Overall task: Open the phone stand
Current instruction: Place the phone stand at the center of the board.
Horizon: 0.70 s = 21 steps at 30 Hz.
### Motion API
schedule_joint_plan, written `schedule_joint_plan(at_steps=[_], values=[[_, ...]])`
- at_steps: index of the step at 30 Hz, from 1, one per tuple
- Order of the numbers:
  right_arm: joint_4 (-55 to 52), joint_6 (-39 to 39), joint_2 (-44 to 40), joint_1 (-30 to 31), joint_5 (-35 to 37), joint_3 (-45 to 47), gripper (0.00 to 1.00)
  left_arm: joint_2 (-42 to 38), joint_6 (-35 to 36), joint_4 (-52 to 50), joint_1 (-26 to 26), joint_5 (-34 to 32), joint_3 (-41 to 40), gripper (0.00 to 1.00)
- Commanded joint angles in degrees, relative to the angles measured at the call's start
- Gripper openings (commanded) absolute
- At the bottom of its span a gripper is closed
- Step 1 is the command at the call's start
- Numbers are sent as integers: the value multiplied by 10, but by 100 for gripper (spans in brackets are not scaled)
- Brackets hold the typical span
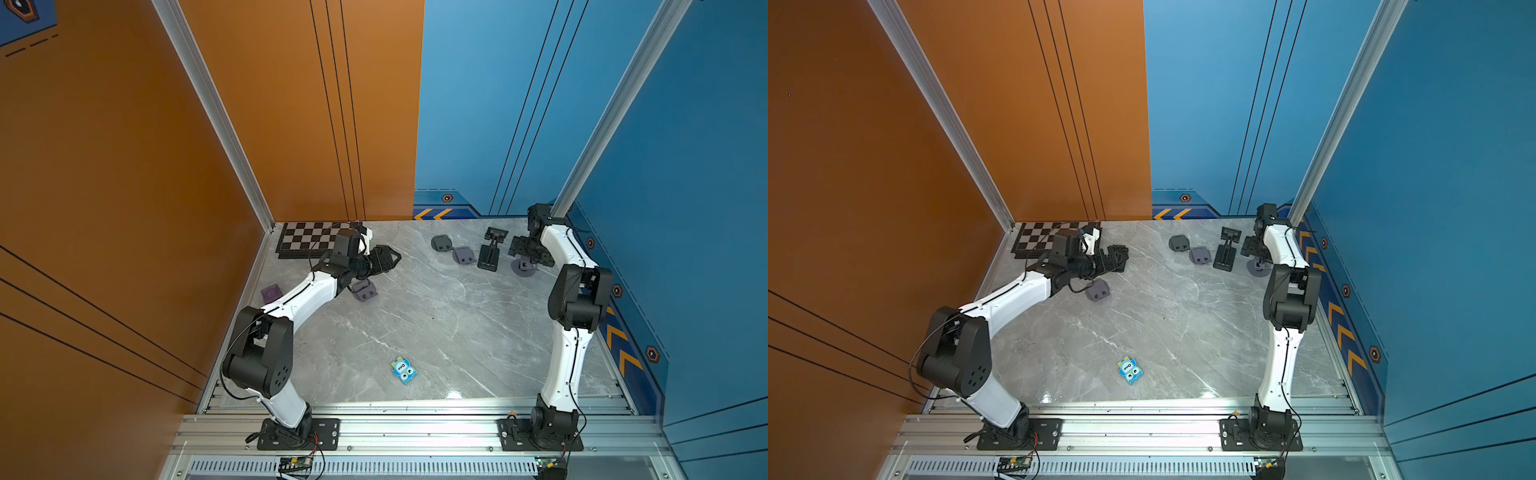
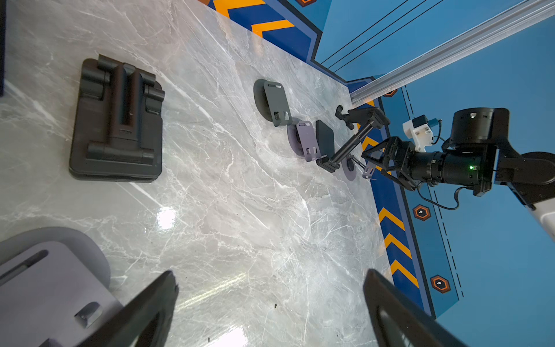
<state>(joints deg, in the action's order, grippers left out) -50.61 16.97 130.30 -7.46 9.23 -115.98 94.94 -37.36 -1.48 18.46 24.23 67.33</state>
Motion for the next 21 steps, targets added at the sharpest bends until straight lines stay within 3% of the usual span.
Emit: schedule_joint_plan(at_steps=[1, 13, 21], values=[[-31, 18, -35, -5, 8, -8, 100, -18, 5, -7, 4, 6, 3, 98], [-61, 25, -143, 30, 46, 38, 100, -59, 7, -8, 5, 6, -25, 98], [-66, 13, -190, 92, -24, 27, 100, -95, 10, -13, 6, 4, -57, 98]])
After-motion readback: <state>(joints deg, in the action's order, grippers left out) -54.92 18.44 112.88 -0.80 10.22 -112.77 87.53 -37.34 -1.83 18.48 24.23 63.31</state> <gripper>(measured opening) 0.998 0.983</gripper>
